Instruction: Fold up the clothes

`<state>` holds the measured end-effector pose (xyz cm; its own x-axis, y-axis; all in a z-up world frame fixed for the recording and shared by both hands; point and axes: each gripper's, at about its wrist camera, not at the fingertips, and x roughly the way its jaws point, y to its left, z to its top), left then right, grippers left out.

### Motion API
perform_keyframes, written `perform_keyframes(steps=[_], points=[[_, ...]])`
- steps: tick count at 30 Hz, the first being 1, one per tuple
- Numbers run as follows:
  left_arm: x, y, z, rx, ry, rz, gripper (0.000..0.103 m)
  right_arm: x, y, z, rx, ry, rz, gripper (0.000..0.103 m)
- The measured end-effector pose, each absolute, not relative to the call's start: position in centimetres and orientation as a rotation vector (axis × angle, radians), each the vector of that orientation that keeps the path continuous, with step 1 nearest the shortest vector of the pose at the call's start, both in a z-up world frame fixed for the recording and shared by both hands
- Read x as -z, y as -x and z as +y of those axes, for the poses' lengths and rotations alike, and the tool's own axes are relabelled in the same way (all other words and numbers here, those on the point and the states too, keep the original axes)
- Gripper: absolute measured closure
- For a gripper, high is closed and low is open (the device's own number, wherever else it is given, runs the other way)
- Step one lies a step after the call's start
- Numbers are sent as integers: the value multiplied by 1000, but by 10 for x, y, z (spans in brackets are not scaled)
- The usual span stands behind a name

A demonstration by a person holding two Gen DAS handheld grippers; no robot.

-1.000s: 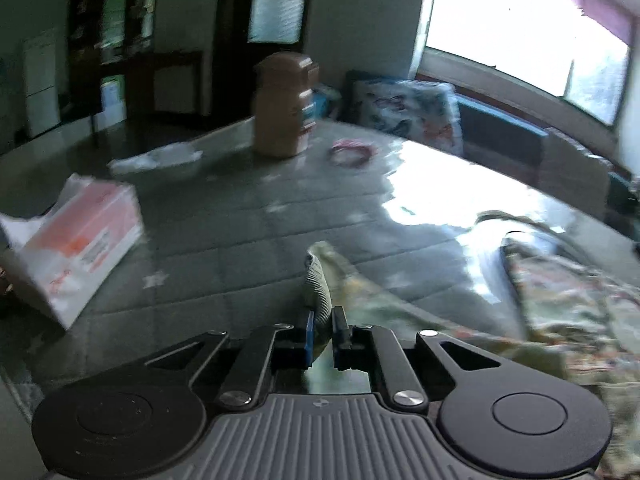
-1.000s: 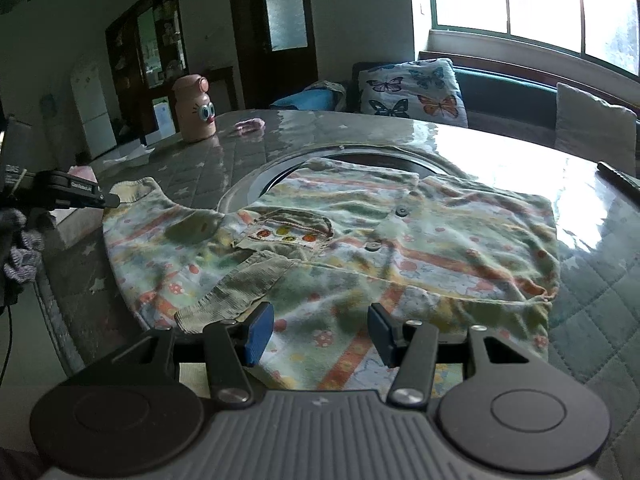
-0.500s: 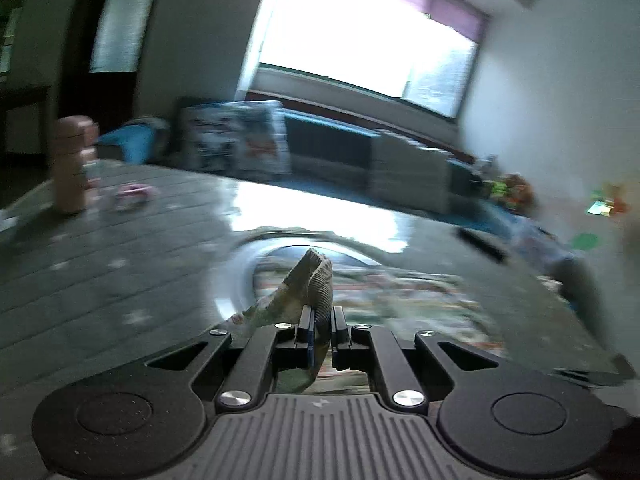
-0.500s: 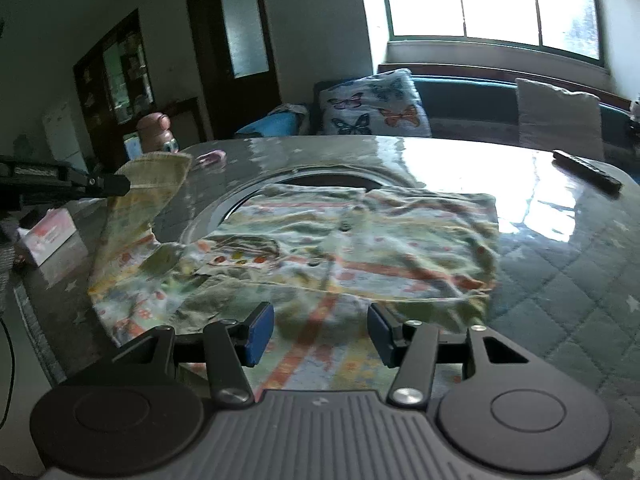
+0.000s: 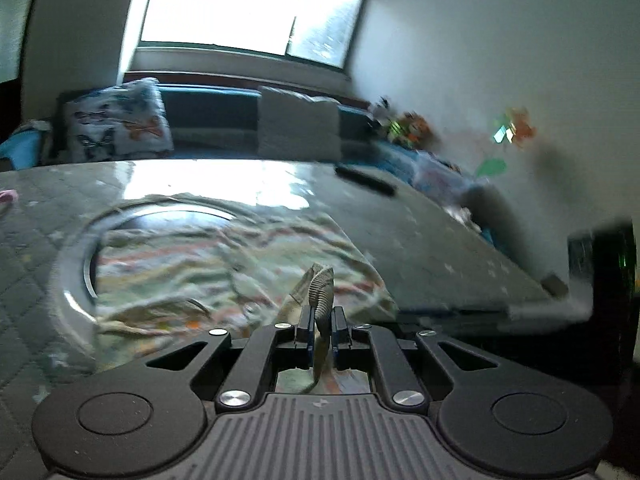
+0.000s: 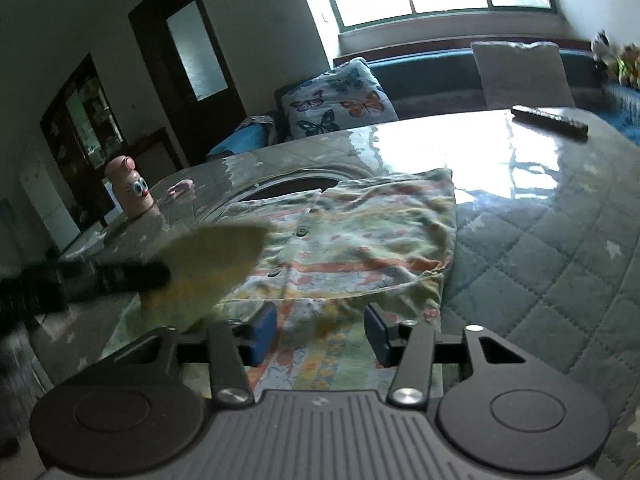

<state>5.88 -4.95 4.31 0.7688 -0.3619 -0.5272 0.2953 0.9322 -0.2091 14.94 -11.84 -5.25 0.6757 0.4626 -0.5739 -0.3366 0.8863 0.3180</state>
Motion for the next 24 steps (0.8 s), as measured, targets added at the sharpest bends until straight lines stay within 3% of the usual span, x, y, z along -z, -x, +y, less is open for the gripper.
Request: perform_keyframes(steps=[6,8,10,12,24], points=[[-27,-53,-64,408,54,626,90,54,-157,-119,-451,-249,712,61],[-23,-51,-66,424,40,635,83,55,-159,-118,-457,-268,721,62],[-22,-48,-64,423,29,634,67,57,-159,-116,-463,-273,730,62],[-23,-46,-58,415,20,627,61,60,-160,-113,-467,-270,739,64],[-19,-46,-4,205,39,635,51,74,-159,-104,-487,-248,801,66]])
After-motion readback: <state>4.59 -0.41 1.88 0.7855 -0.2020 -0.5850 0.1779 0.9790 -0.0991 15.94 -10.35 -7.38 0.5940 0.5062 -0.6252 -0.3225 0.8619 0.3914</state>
